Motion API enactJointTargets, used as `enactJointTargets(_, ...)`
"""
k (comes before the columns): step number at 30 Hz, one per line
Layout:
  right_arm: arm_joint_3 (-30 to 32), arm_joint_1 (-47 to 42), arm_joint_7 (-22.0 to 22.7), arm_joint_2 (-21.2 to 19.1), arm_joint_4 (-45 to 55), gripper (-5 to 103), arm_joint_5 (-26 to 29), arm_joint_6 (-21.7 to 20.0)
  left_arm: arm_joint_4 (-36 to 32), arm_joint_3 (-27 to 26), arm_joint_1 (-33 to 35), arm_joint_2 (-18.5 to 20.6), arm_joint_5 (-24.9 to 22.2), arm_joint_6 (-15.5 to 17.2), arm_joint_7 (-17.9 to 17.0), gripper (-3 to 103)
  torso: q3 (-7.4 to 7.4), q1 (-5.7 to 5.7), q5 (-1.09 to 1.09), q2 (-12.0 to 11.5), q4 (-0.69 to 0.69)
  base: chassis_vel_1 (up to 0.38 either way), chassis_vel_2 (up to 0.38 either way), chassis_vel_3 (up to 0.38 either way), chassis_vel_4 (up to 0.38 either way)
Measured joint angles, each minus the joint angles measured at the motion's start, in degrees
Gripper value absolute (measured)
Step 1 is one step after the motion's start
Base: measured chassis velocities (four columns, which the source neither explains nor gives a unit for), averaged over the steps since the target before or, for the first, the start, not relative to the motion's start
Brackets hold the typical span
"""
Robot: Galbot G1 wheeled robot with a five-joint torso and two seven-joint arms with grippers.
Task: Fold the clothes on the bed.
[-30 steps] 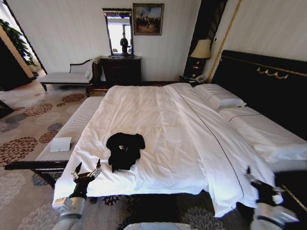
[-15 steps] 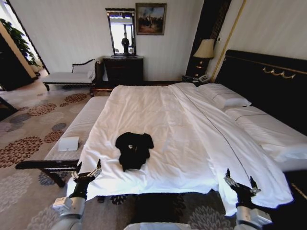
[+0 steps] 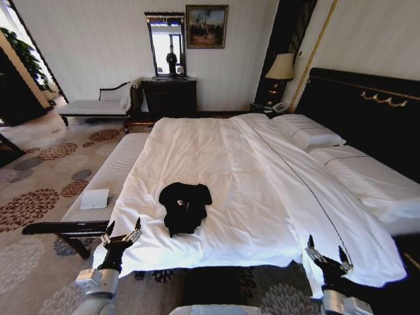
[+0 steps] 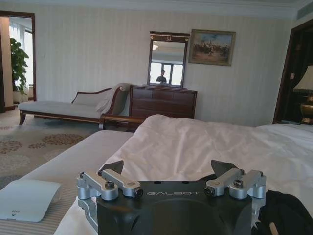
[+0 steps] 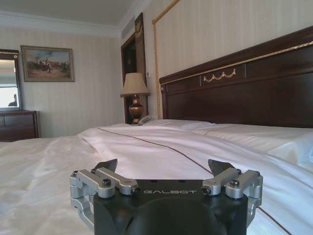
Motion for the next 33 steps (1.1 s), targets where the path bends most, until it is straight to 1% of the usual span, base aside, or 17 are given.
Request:
enactJointTargets(5,0.0,0.0,0.2,-0.1,0.0,100,-0.1,-0.3,0.1,0.2,-0.3,0.1,0.0,0.2,-0.1,100,0.00,0.02,0.00,0.0,0.00,-0.064,0.109,0.077,-0.092)
enactJointTargets(12,0.1,0.4,0.3,-0.3,0.0,100,-2.5,-0.7,0.2,0.5,-0.4,0.2,0.0,0.4,-0.2,100,0.00,0.02,0.01,0.0,0.00,-0.004,0.007,0.005,-0.008)
enactJointTargets(16,0.2,-0.2,-3.6,-0.4,0.3,100,-2.1,0.0,0.3,0.6,-0.4,0.5,0.1,0.5,-0.3,100,-0.01,-0.01,0.01,0.0,-0.01,0.000,0.000,0.000,0.000)
enactJointTargets(17,0.2,-0.2,-3.6,-0.4,0.3,100,-2.1,0.0,0.3,0.6,-0.4,0.5,0.1,0.5,-0.3,100,-0.01,-0.01,0.01,0.0,-0.01,0.000,0.000,0.000,0.000)
enactJointTargets(20,0.0,-0.3,-4.1,-0.2,0.5,100,-4.7,0.3,0.3,1.1,-0.6,0.5,0.4,0.8,-0.5,100,-0.01,-0.01,0.00,0.0,0.00,-0.003,0.018,0.004,-0.013)
enactJointTargets(24,-0.8,0.0,-2.9,0.0,0.6,100,-7.0,0.0,0.5,2.1,-0.5,0.3,1.1,0.8,-0.5,100,-0.01,-0.01,0.02,0.0,-0.01,-0.036,0.062,0.033,-0.073)
enactJointTargets(27,-2.7,0.0,-2.0,-1.8,1.3,100,-8.8,-1.1,0.6,2.6,-0.4,0.1,1.6,0.9,-0.5,100,0.01,0.02,0.01,0.0,-0.01,-0.036,0.072,0.052,-0.067)
enactJointTargets(28,-2.7,0.0,-2.0,-1.8,1.3,100,-8.8,-1.1,0.6,2.6,-0.4,0.1,1.6,0.9,-0.5,100,0.01,0.02,0.01,0.0,-0.01,-0.031,0.073,0.050,-0.047)
enactJointTargets(30,-5.3,0.1,-2.0,-4.7,2.4,100,-10.0,-3.0,1.0,2.6,-0.3,0.1,1.6,0.9,-0.6,100,0.01,0.03,0.00,0.0,-0.01,-0.037,0.045,0.028,-0.051)
enactJointTargets(31,-5.3,0.1,-2.0,-4.7,2.4,100,-10.0,-3.0,1.0,2.6,-0.3,0.1,1.6,0.9,-0.6,100,0.01,0.03,0.00,0.0,-0.01,-0.037,0.037,0.029,-0.056)
enactJointTargets(33,-8.6,0.4,-1.9,-7.5,3.8,100,-6.3,-6.4,1.1,2.5,-0.1,0.1,1.6,1.0,-0.6,100,0.01,0.03,0.03,0.0,-0.01,0.000,0.000,0.000,0.000)
